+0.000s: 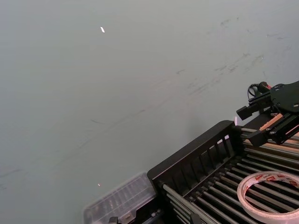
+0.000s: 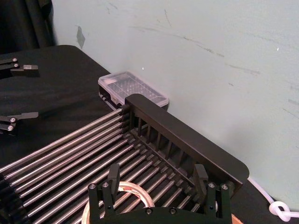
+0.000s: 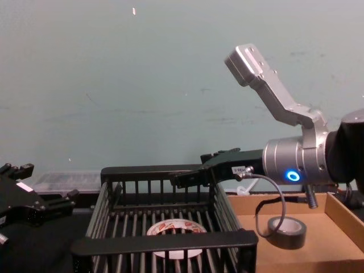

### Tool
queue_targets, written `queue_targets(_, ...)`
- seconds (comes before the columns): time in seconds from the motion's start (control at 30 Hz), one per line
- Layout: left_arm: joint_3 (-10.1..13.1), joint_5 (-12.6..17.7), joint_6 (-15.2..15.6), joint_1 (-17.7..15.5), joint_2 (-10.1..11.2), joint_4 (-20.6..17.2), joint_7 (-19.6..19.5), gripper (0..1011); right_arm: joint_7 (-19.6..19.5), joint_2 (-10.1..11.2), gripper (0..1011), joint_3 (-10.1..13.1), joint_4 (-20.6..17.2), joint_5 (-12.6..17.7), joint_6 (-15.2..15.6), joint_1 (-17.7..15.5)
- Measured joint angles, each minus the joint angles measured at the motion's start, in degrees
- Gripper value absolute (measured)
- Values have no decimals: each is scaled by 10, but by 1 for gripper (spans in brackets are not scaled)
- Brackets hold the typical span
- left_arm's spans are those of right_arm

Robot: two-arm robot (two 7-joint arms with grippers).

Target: Pick up the white tape and place it into the black box , Pick up the silver tape and place it into the brown box.

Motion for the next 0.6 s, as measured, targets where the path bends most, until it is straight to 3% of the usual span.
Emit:
queue_targets(0.23,0,0,0,0,0,0,0,1001,9,3,1002,10,-11,2,0,-7)
queue_targets(0.6,0,0,0,0,0,0,0,1001,6,36,1002,46,-98,16,8,-54)
